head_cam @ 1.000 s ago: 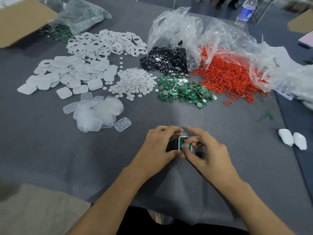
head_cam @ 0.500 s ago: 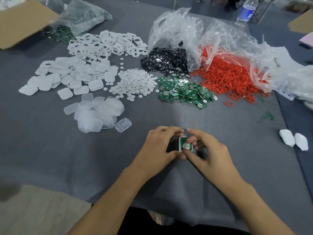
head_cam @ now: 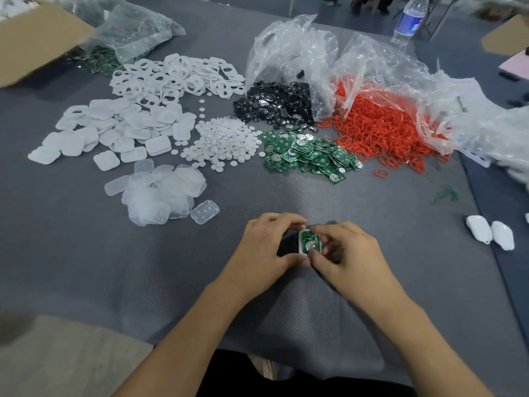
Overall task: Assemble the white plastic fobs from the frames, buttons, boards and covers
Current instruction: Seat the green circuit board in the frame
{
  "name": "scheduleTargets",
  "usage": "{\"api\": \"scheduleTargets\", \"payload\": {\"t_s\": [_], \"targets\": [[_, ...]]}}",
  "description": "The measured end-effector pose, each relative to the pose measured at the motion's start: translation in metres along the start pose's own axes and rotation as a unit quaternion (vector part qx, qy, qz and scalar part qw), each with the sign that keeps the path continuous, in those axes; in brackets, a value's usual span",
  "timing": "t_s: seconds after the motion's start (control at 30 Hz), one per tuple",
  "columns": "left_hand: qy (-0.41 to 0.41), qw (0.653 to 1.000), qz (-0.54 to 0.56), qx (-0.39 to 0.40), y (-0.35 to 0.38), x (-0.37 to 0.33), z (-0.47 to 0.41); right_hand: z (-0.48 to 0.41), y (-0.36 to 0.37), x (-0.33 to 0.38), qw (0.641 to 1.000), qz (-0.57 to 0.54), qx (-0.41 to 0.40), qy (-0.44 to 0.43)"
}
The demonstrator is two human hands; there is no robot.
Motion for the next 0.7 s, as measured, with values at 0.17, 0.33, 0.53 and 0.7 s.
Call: {"api": "scheduleTargets", "payload": {"t_s": [0.17, 0.33, 0.53, 0.7], "targets": [[0.002, 1.0, -0.004, 0.0, -0.001, -0.001, 0.0, 0.002, 0.0, 0.007, 0.999, 0.029, 0.01, -0.032], [0.004, 1.0, 0.004, -0.004, -0.002, -0.002, 0.001, 0.005, 0.001, 0.009, 0.997, 0.034, 0.036, -0.056], [0.006, 1.0, 0.004, -0.004, -0.001, -0.001, 0.001, 0.008, 0.002, 0.009, 0.996, 0.028, 0.036, -0.071], [0.015, 1.0, 0.002, -0.004, 0.0, -0.001, 0.001, 0.011, -0.004, 0.017, 0.995, 0.034, -0.008, -0.094]]}}
Point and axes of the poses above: each hand's wrist, its own z-axis away from the middle knuckle, its own y-axis out of the palm, x = y × z, the point moved 8 cm from there along -z, towards the middle knuckle, and after that the axes turned 14 degrees about -x, right-handed, at the moved point
